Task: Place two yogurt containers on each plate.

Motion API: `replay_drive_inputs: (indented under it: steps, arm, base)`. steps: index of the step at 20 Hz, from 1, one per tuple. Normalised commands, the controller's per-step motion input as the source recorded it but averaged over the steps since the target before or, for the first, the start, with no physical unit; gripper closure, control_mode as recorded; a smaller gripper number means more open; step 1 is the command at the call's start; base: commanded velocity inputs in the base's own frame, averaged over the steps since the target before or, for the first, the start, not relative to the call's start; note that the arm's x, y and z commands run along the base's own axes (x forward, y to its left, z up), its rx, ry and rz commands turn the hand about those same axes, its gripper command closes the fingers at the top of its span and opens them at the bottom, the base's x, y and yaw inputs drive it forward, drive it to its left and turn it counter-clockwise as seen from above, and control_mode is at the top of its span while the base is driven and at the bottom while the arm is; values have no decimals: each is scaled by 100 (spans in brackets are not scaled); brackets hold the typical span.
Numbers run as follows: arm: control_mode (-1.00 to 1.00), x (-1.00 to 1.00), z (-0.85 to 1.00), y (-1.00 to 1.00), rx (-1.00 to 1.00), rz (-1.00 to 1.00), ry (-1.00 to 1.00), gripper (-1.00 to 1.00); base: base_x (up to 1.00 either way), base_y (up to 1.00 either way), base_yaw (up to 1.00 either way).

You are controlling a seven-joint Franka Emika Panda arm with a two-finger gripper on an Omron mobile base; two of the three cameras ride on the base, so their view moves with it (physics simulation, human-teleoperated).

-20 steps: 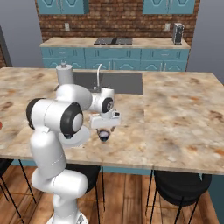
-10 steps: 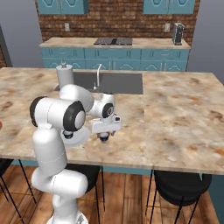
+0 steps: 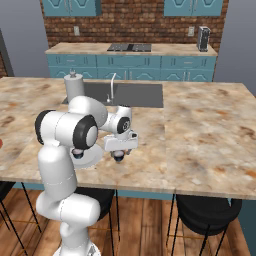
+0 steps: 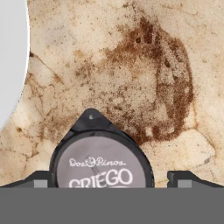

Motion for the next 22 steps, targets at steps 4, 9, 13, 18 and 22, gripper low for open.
replay_drive_inputs:
  steps: [4, 9, 13, 18, 22]
  arm:
    - [-100, 0, 0, 10, 0, 1, 0, -100]
    - [-100, 0, -19, 8, 0, 0, 1, -100]
    - [-100, 0, -48, 4, -1, 0, 0, -100]
    - [-100, 0, -10, 0, 0, 0, 0, 100]
    - [-100, -11, 11, -2, 5, 0, 4, 100]
  base:
    - [0, 0, 0]
    - [0, 0, 0]
    - [0, 0, 0]
    - [0, 0, 0]
    - [0, 0, 0]
